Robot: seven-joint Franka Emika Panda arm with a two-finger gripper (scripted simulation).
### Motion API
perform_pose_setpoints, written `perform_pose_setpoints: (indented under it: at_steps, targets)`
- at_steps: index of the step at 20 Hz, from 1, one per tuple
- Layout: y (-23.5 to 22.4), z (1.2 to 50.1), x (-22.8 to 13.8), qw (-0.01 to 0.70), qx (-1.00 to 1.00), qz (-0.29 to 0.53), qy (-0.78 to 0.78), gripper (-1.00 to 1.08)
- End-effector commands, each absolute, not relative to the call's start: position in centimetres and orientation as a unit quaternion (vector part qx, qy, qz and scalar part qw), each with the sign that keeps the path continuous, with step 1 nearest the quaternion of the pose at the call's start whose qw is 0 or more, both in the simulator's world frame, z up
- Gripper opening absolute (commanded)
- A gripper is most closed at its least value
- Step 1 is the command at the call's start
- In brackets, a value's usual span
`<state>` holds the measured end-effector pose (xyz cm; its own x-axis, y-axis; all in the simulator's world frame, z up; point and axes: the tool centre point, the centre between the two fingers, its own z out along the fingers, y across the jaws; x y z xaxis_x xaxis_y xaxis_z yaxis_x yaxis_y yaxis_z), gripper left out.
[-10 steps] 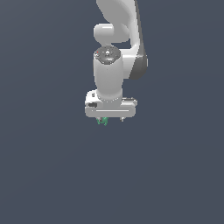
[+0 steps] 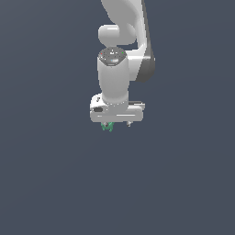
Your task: Pick up the object and move it to a goal position.
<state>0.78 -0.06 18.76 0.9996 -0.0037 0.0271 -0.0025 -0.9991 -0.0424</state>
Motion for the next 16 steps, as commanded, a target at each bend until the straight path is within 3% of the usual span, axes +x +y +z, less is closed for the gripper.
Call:
perform_pose_setpoints:
  at_steps: [1, 16]
  targets:
    - [0.0, 18.9, 0.8, 0.023, -1.0, -0.014, 0.0, 1.0]
    - [-2.1, 15.6, -2.6, 0.014, -0.999, -0.009, 0.034, 1.0]
